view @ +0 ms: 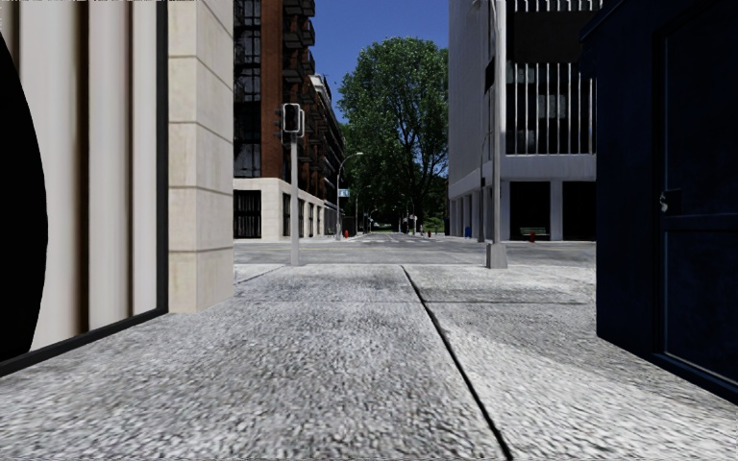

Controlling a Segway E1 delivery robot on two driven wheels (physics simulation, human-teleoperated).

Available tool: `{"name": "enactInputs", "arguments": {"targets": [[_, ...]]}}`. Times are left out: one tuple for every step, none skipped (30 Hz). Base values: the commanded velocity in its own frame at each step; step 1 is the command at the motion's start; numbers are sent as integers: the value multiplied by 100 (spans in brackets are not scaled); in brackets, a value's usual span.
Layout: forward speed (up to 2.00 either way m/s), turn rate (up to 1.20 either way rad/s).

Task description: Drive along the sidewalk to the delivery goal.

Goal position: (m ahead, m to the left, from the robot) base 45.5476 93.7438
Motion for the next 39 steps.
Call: {"name": "enactInputs", "arguments": {"targets": [[200, 0], [200, 0], [200, 0], [200, 0], [200, 0], [200, 0], [200, 0], [200, 0], [200, 0], [200, 0], [200, 0], [200, 0], [200, 0], [200, 0], [200, 0], [200, 0], [200, 0], [200, 0], [200, 0], [200, 0], [200, 0], [200, 0], [200, 0], [200, 0], [200, 0], [200, 0], [200, 0], [200, 0], [200, 0], [200, 0], [200, 0], [200, 0], [200, 0], [200, 0], [200, 0], [200, 0], [200, 0], [200, 0], [200, 0]]}}
